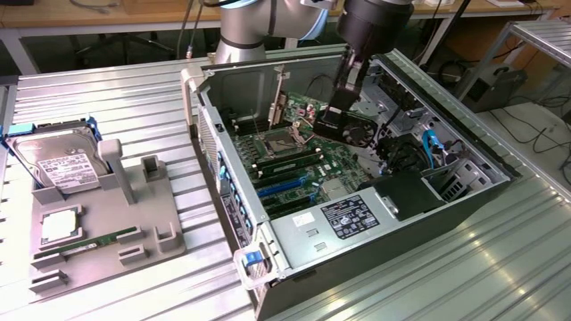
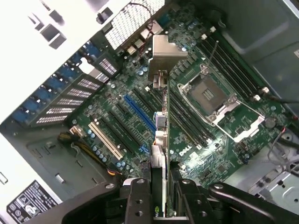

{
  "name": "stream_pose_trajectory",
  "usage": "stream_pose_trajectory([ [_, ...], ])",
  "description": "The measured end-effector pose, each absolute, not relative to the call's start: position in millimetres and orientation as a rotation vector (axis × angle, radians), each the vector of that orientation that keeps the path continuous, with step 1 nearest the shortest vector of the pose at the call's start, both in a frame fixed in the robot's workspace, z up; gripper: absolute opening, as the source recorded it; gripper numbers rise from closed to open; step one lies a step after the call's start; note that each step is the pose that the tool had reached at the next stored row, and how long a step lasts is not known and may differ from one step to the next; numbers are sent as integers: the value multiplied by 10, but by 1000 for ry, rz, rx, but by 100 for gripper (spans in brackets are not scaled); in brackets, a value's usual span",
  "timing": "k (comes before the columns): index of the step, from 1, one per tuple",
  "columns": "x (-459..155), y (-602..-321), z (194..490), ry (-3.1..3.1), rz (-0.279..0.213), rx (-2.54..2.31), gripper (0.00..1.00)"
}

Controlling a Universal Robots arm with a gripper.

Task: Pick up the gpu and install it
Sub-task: 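Insert the gpu into the slot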

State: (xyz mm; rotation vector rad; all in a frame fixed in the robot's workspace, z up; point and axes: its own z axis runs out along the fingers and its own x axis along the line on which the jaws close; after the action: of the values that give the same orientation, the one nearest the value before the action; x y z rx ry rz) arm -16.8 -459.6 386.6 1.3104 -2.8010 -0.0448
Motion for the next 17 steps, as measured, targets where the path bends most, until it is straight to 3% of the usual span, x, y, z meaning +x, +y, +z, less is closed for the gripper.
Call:
stream_pose_trajectory([
  [17, -168, -4596, 3855, -2460, -27, 1868, 26],
])
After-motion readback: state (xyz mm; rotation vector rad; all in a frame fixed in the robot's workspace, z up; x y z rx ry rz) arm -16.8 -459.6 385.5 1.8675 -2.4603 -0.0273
